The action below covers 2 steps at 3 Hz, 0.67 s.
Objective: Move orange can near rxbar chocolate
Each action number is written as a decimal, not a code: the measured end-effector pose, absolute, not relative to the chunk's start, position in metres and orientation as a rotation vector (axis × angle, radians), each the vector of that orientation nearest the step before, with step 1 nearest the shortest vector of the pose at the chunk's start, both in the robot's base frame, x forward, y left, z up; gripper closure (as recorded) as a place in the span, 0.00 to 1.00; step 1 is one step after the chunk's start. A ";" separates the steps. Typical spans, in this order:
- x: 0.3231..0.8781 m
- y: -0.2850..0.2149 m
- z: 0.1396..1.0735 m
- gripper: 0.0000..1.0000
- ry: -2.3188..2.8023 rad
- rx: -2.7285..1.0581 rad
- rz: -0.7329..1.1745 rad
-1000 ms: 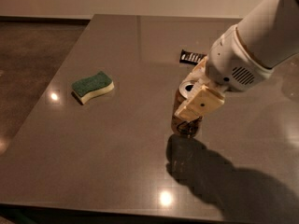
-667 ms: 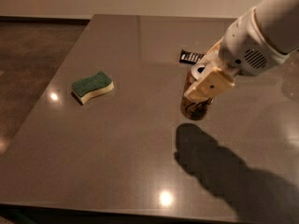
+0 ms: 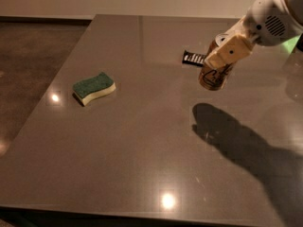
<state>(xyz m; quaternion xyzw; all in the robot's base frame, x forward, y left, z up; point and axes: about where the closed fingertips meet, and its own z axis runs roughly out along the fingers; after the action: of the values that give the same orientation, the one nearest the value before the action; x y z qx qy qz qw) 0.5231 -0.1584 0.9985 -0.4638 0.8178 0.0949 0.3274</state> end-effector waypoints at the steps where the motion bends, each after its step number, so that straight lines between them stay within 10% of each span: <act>1: 0.556 -0.181 0.991 1.00 2.193 -1.151 0.261; 2: 0.600 -0.205 0.971 1.00 2.260 -1.107 0.274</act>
Offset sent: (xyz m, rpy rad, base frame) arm 0.1071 -0.0692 -0.0381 0.0177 0.1205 -0.1373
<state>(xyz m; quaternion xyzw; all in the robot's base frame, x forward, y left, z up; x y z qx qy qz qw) 0.6004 -0.2051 0.9715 -0.4172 0.8516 0.1032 0.3002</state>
